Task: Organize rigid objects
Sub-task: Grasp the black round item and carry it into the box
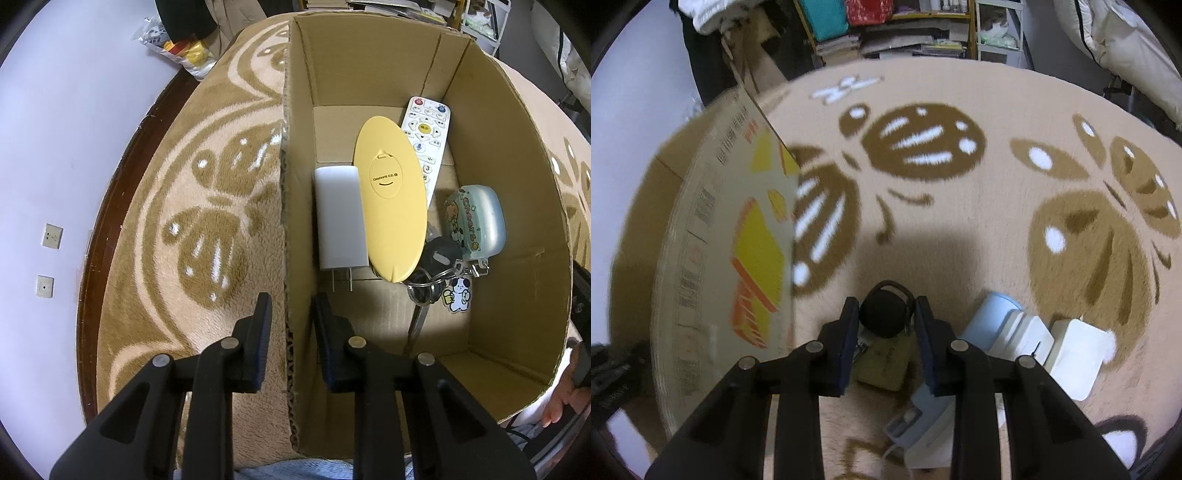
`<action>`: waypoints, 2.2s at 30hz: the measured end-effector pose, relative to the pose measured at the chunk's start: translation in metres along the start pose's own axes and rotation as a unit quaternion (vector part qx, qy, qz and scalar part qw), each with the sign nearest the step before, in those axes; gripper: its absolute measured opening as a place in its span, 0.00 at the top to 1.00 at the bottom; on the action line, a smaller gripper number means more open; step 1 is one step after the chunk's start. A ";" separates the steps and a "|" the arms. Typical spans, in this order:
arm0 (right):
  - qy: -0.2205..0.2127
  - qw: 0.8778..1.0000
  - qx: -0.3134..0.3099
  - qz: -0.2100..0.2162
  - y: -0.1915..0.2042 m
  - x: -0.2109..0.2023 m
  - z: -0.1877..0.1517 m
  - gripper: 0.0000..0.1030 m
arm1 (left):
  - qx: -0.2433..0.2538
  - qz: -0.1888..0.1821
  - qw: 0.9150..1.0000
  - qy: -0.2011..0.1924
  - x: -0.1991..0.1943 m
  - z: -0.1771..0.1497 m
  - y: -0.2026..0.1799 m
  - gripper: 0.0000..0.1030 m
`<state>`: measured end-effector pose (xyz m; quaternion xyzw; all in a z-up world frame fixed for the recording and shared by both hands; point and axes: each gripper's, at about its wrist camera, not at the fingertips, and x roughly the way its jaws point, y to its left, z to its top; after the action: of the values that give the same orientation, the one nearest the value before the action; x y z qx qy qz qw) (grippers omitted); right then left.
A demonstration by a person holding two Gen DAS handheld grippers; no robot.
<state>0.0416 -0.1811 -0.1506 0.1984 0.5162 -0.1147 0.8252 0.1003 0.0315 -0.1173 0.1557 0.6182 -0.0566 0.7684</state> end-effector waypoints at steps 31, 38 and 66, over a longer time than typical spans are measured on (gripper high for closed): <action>-0.203 0.963 -0.102 0.142 0.072 -0.143 0.019 0.69 | 0.002 -0.006 1.000 0.003 -0.001 -0.001 -0.002 0.85; -0.187 0.959 -0.123 0.175 0.085 -0.131 0.012 0.69 | 0.009 -0.006 1.000 0.002 -0.001 -0.002 -0.007 0.89; -0.151 0.966 -0.149 0.148 0.095 -0.100 -0.001 0.48 | 0.000 -0.005 1.000 0.006 0.003 -0.004 -0.006 0.86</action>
<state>0.0338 -0.0967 -0.0410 0.1277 0.3612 0.0587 0.9218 0.0958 0.0271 -0.1215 0.1532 0.6239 -0.0597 0.7640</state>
